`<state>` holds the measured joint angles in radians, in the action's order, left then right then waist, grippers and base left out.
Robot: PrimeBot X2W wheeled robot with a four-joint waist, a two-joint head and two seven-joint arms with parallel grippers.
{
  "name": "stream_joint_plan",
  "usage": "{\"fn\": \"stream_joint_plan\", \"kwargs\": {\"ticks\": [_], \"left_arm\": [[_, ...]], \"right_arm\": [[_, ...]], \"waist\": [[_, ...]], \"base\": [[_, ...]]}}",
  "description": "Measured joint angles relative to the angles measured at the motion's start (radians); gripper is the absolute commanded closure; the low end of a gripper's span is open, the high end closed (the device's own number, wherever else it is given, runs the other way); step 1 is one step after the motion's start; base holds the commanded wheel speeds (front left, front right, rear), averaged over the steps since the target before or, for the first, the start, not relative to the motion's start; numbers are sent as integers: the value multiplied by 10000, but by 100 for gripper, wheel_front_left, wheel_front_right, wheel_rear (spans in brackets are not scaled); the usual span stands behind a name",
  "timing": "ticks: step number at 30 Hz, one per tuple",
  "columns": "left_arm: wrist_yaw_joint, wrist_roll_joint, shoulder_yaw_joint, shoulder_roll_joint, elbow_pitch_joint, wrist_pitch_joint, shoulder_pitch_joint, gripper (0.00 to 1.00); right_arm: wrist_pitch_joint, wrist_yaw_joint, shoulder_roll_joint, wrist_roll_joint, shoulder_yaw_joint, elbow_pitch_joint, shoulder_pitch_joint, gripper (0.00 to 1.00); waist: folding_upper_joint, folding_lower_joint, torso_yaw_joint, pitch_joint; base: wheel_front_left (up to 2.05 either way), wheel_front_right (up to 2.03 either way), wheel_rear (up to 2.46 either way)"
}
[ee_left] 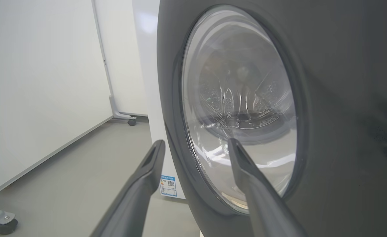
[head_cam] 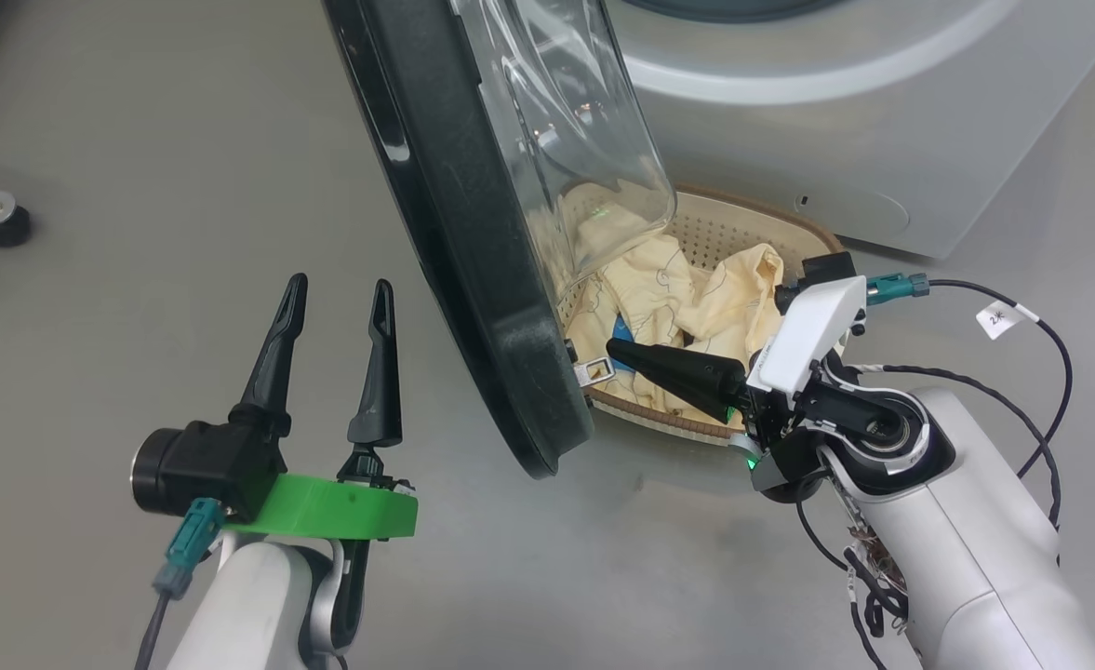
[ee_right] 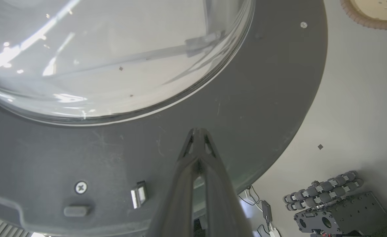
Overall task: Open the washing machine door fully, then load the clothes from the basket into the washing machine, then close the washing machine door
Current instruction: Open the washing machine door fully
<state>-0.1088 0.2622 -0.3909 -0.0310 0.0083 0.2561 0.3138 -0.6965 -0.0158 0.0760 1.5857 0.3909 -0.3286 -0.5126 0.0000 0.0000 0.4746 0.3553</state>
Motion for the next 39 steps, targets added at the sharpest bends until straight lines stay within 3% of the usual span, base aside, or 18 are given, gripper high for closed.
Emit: {"fn": "stream_joint_plan", "kwargs": {"ticks": [5,16,28,30,31,39], "left_arm": [[4,-86,309,-2,81,0,-211,0],[142,-242,1057,-282,384,0,-764,0],[280,-255,1691,-591,493,0,-1702,0],[286,-255,1741,-581,497,0,-1825,0],[324,-255,1766,-575,499,-2,-1880,0],[433,-255,2054,-570,470,0,-2238,0]], "right_arm": [[151,113,-12,63,-186,-236,228,100],[453,780,-63,464,-516,-337,521,100],[759,959,-125,811,-405,-477,1312,100],[865,978,-130,846,-414,-453,1426,52],[871,986,-132,867,-418,-431,1480,0],[2048,1208,-151,462,-932,-21,1649,0]], "waist": [[0,0,-278,-209],[0,0,-1095,-910],[0,0,-2131,-1829],[0,0,-2287,-1971],[0,0,-2359,-2040],[0,0,-2894,-2470]], "base": [[0,0,0],[0,0,0],[0,0,0],[0,0,0],[0,0,0],[0,0,0]]}}
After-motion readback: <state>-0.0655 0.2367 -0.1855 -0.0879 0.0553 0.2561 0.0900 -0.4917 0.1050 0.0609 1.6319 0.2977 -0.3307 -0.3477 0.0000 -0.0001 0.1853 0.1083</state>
